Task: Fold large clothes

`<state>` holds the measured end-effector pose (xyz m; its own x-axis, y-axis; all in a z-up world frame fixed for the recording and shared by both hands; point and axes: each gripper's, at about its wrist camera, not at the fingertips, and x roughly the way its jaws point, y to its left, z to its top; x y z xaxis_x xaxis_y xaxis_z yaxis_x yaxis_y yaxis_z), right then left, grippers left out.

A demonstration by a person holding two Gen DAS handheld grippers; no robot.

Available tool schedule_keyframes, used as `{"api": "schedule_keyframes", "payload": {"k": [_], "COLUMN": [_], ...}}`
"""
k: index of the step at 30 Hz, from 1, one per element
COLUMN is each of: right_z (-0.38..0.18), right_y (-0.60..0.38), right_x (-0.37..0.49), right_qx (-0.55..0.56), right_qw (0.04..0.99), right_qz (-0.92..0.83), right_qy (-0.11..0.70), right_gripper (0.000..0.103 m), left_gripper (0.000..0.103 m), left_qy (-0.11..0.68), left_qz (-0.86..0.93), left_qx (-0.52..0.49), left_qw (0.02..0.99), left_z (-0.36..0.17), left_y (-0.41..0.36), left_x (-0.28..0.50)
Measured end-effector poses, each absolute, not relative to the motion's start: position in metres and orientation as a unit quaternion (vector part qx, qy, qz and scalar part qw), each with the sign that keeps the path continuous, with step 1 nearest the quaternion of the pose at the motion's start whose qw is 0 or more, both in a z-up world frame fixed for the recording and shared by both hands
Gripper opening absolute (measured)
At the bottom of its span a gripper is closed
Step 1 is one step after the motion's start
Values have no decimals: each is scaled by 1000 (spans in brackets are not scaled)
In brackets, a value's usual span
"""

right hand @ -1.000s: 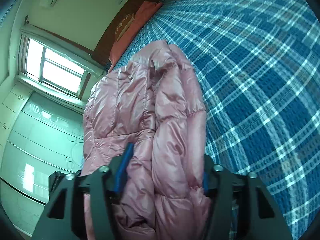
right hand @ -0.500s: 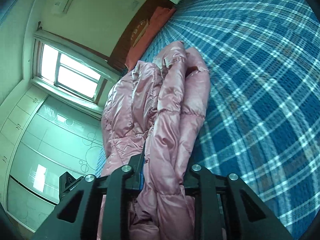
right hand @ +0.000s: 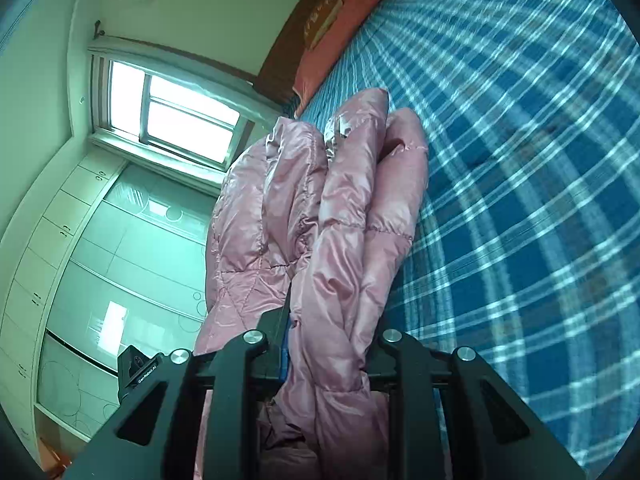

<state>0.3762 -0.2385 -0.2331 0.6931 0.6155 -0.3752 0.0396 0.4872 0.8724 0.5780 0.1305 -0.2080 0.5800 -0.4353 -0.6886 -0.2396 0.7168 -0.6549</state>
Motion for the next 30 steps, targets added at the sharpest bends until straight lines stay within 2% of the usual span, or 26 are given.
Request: {"api": "schedule_keyframes", "payload": {"k": [5, 10, 12, 14, 23, 30], "right_z": [-247, -237, -231, -230, -244, -217], "right_y": [-228, -231, -231, -232, -229, -220], "right_x": [380, 365, 355, 343, 321, 324], "right_qx": [467, 437, 427, 430, 446, 415], "right_qw": [788, 802, 808, 808, 796, 812], "right_qz": [166, 143, 137, 134, 110, 83], "right_qy": [366, 382, 382, 379, 394, 401], "right_gripper": [25, 40, 47, 53, 51, 52], "left_gripper": [41, 50, 57, 58, 54, 60], "left_qy": [467, 464, 461, 458, 461, 469], "left_qz": [-64, -65, -57, -53, -46, -27], "left_qx": [-382, -365, -361, -359, -321, -302], "left_qw": [795, 804, 809, 811, 826, 829], "left_z": [-232, -227, -228, -228, -230, -216], "left_y": [145, 147, 149, 149, 143, 143], "left_x": [579, 563, 559, 550, 547, 536]}}
